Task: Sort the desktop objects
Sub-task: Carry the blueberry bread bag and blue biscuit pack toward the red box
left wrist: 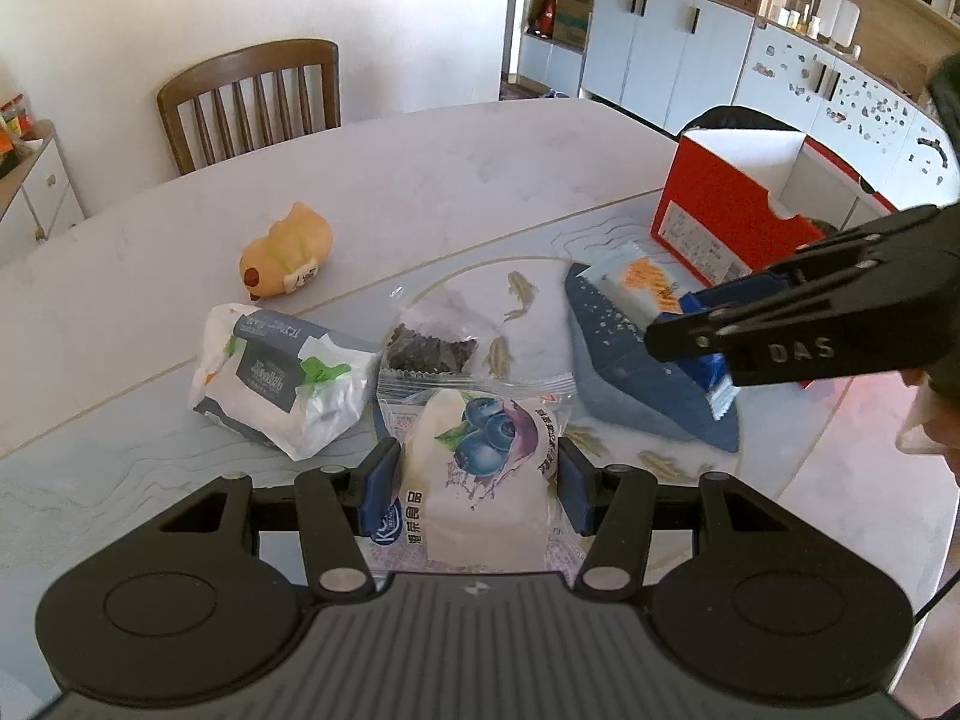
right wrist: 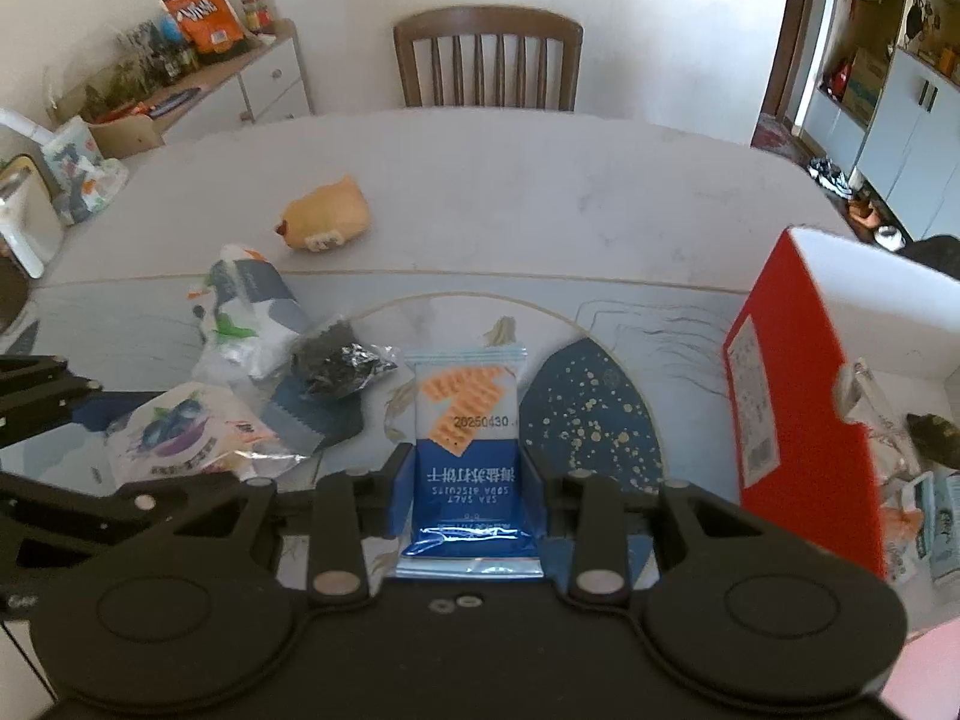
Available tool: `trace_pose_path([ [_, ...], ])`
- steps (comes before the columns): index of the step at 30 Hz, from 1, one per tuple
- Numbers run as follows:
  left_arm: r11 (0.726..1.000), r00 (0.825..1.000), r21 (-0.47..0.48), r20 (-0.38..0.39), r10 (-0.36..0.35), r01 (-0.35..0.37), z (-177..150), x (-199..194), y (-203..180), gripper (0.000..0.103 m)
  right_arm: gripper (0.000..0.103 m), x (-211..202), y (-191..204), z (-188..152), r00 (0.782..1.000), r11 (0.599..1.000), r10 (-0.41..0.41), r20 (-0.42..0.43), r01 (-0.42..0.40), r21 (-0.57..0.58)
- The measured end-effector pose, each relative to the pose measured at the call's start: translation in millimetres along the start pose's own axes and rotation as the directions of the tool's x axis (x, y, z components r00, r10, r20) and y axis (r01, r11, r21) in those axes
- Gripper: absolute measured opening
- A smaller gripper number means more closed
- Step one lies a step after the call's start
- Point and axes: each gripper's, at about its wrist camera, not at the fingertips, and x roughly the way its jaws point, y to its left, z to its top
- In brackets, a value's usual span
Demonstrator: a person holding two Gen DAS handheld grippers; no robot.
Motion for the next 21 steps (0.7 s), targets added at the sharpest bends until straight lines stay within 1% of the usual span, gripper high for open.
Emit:
trace_pose_path([
  [3,1.0,1.0,0.0,0.007,0.0,0.0,3.2,-7.9,-8.0,0.054,0.035,-15.0,-3.6,-3.9,1.0,1.0,0.016,0.011,-0.016,0.013],
  [8,1.0,1.0,0.0,0.021,-0.008,0.008,9.0,-17.6,-20.9,0.054,0.035,-36.7,-12.0,-8.9,0.999,1.0,0.016,0.03,-0.017,0.024],
  [16,0.998,0.997,0.031,0.057,-0.053,0.051,26.5,-26.4,-44.6,0.054,0.035,-60.5,-33.5,-15.7,0.998,0.998,0.001,0.055,-0.004,0.058],
  [21,0.994,0.993,0.071,0.077,-0.087,0.082,42.8,-26.0,-65.2,0.054,0.035,-76.1,-57.4,-18.2,0.998,0.995,-0.013,0.068,0.006,0.103],
])
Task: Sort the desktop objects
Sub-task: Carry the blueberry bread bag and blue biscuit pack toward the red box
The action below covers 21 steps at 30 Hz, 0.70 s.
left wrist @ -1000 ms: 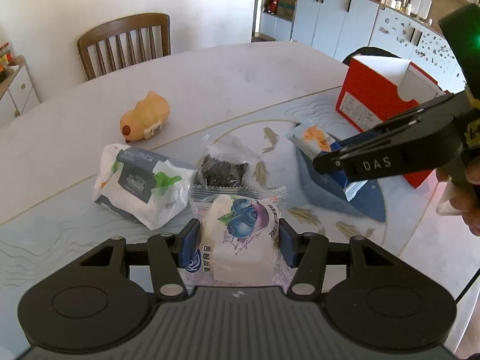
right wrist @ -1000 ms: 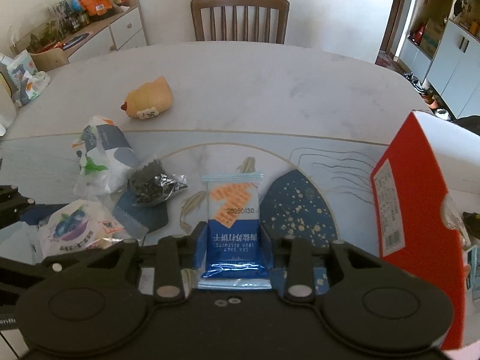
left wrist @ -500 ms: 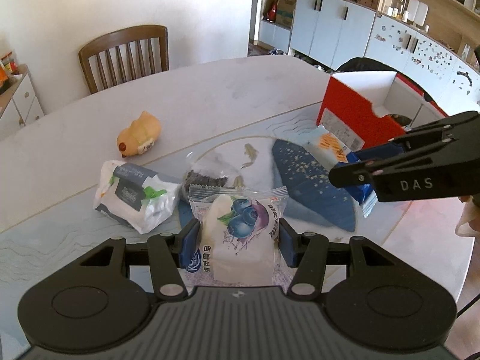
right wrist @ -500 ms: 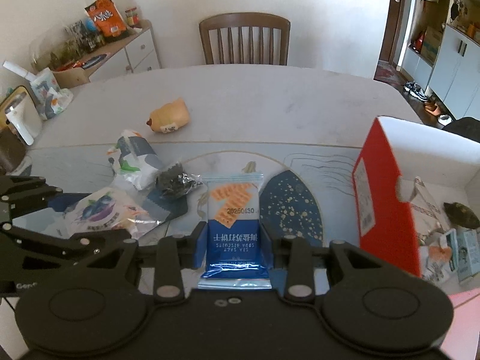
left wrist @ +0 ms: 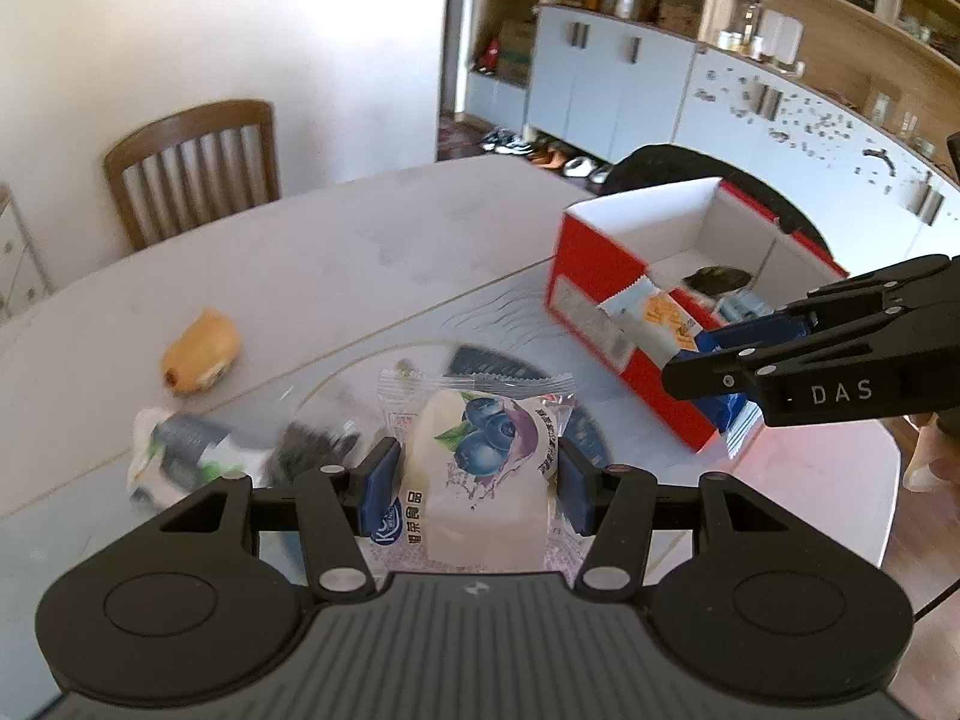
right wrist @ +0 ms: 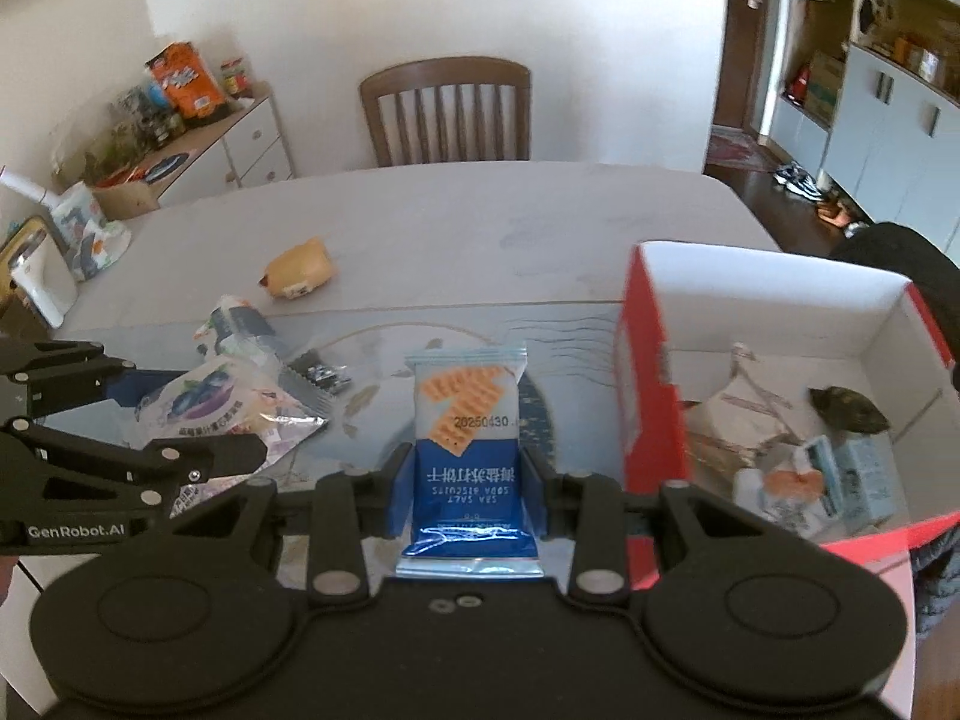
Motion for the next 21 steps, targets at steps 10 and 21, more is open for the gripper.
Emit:
trace_pose_path([
  [10,0.993,0.996,0.086,0.041,-0.079,0.075,38.3,18.6,-47.3,0.054,0.035,-22.7,-61.2,-0.9,0.998,0.995,-0.064,0.025,0.062,0.081],
  [21,0.973,0.986,0.176,0.051,-0.161,0.15,74.8,53.5,-108.6,0.054,0.035,-30.3,-121.0,-3.1,0.991,0.985,-0.13,0.032,0.125,0.12],
])
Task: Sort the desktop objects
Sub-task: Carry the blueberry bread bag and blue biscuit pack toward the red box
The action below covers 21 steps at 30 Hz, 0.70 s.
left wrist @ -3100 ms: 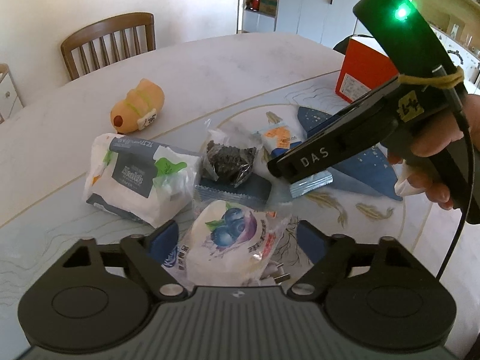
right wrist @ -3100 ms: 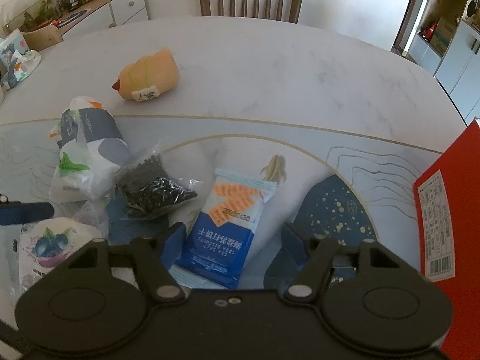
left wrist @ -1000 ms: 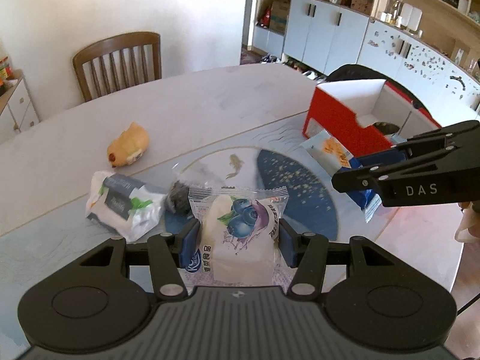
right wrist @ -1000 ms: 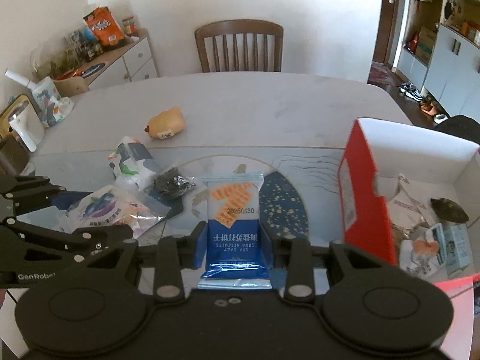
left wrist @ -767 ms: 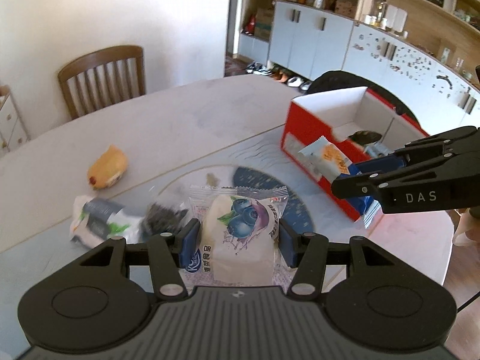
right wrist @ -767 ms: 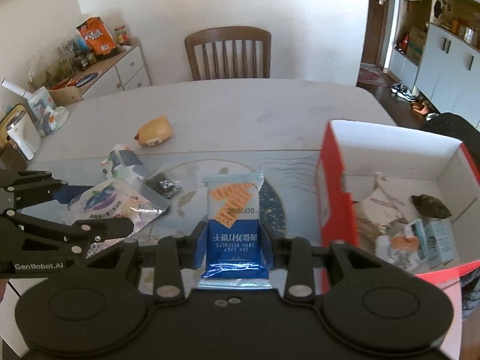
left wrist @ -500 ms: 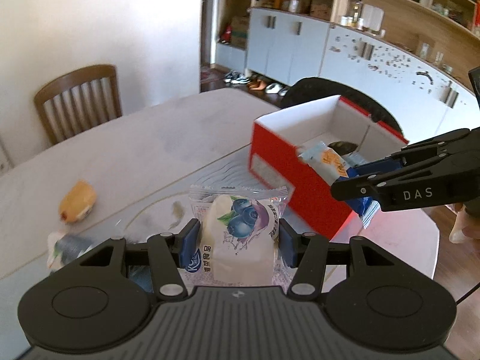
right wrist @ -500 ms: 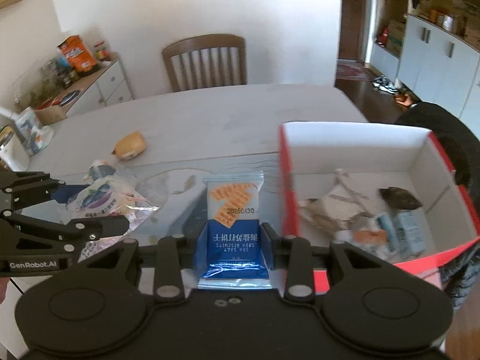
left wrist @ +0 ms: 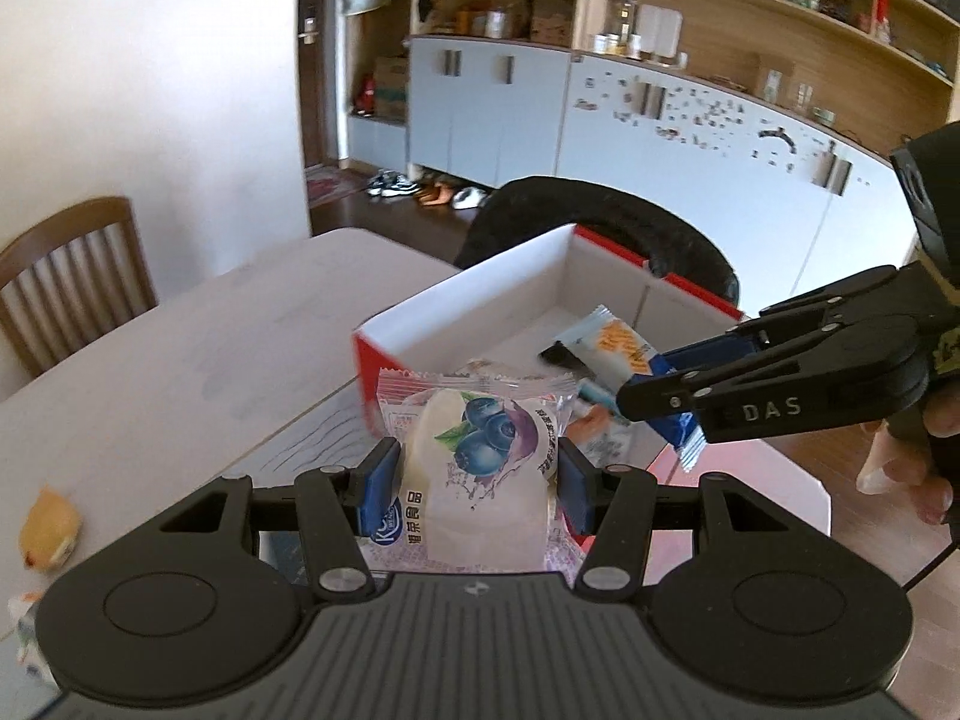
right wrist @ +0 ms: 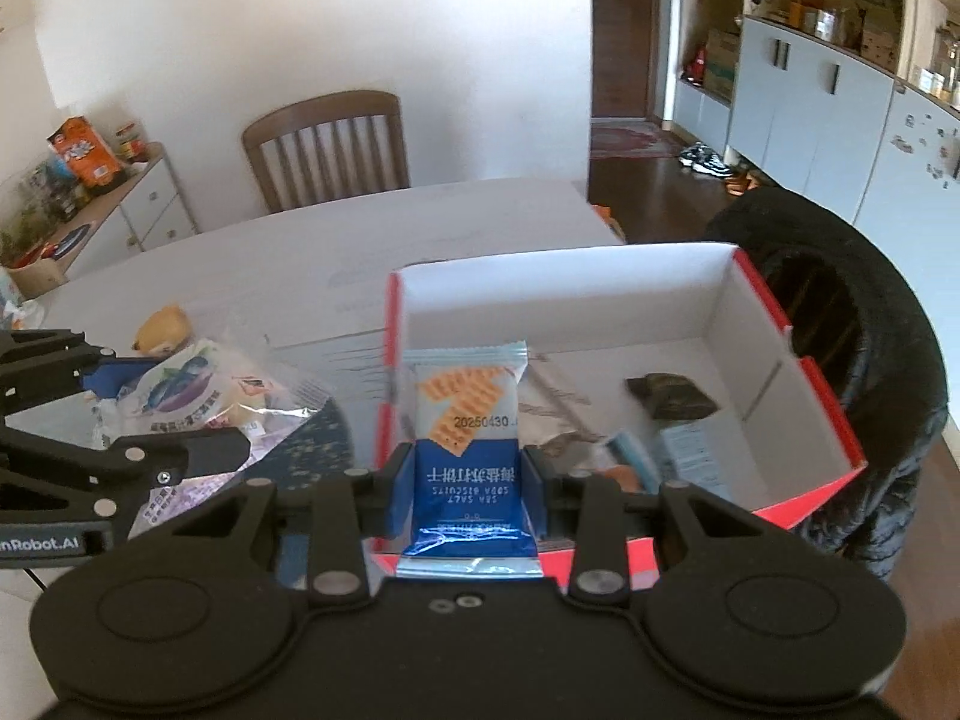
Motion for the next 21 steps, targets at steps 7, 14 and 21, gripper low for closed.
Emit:
trace_pose_path([
  [7,0.997,1.0,0.072,-0.01,-0.016,0.016,19.2,32.1,-26.4,0.054,0.035,3.9,-39.8,4.9,0.999,0.999,-0.046,0.004,0.046,0.011],
  [14,0.995,0.998,0.101,-0.052,-0.022,0.027,30.4,62.0,-44.1,0.054,0.035,16.9,-73.4,10.2,0.998,0.998,-0.058,-0.014,0.058,0.027],
  [21,0.991,0.995,0.129,-0.09,-0.032,0.043,36.6,90.6,-58.5,0.054,0.035,35.7,-87.1,14.7,0.998,0.998,-0.061,-0.034,0.062,0.017],
])
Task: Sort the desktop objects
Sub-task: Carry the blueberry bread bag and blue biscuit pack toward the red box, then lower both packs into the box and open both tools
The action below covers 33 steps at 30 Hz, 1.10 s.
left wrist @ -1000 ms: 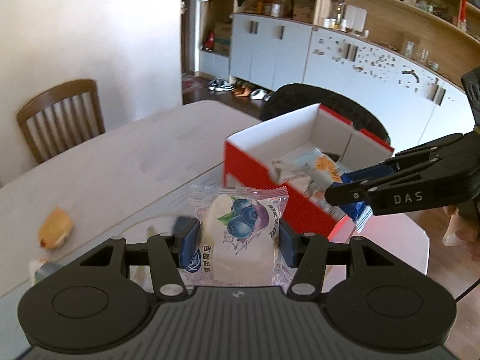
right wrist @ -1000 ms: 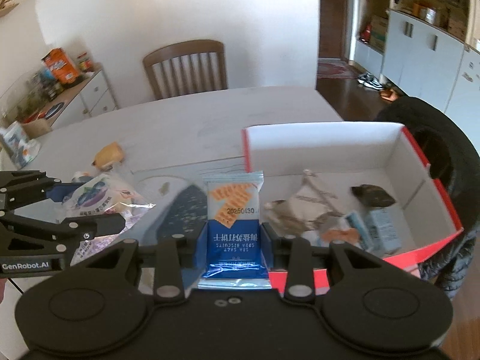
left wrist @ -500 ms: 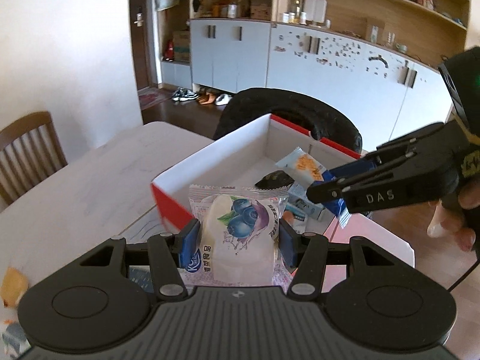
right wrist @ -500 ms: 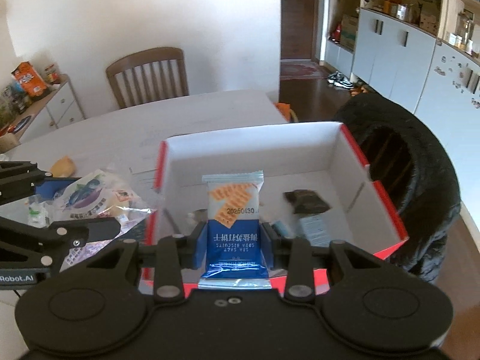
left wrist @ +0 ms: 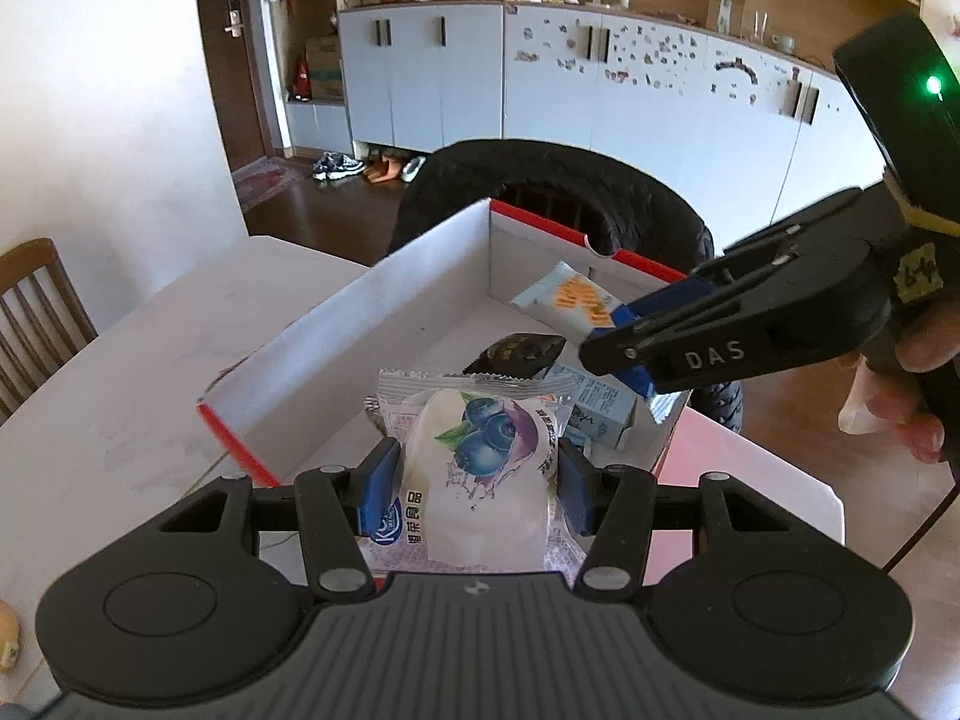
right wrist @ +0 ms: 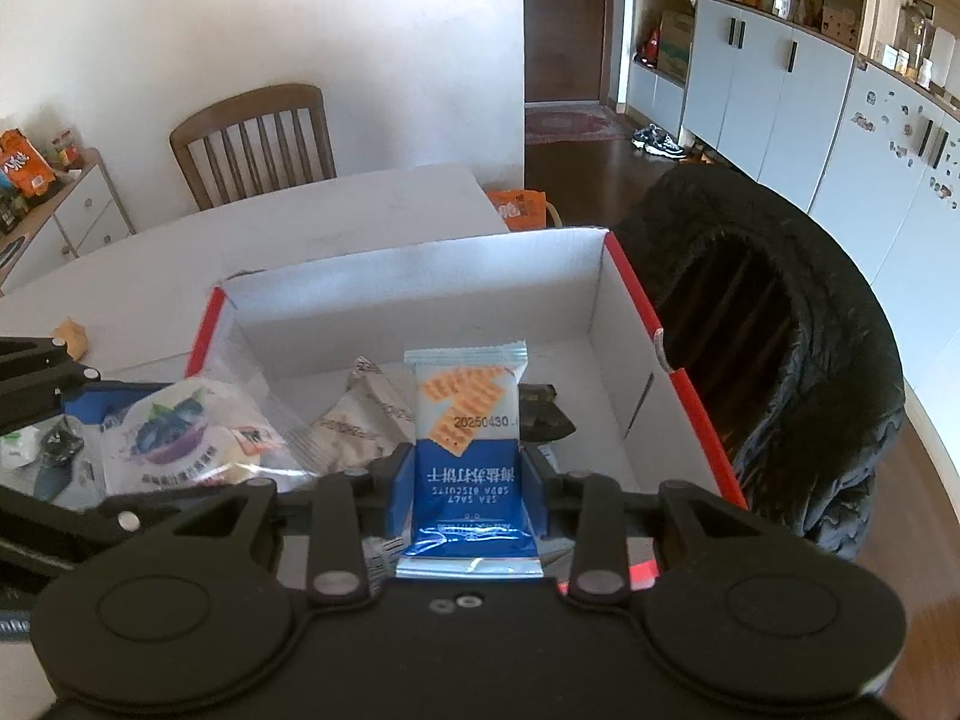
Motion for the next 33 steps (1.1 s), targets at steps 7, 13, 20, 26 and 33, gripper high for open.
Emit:
trace_pose_path([
  [7,1.0,0.998,-0.005,-0.059,0.004,-0.005,6.9,31.7,-1.2,0.054,0.035,19.6,-13.2,10.5,1.0,1.0,-0.007,-0.014,0.007,-0.01],
  [13,1.0,0.995,-0.018,-0.104,-0.001,-0.001,10.7,52.7,-2.8,0.054,0.035,49.3,-21.6,22.7,0.999,1.0,0.0,-0.049,-0.001,-0.018],
  [20,1.0,0.991,-0.009,-0.133,0.007,-0.008,8.3,66.7,-6.3,0.054,0.035,70.4,-17.7,31.2,0.997,0.999,0.009,-0.077,-0.013,-0.043],
  [26,1.0,0.988,-0.003,-0.155,0.015,-0.015,4.7,76.5,-8.5,0.054,0.035,85.5,-8.0,36.8,0.994,0.997,0.022,-0.107,-0.03,-0.074],
  [33,1.0,0.982,-0.008,-0.186,0.011,-0.013,2.6,85.8,-9.8,0.054,0.035,106.9,-3.5,39.2,0.988,0.995,0.03,-0.151,-0.044,-0.094],
])
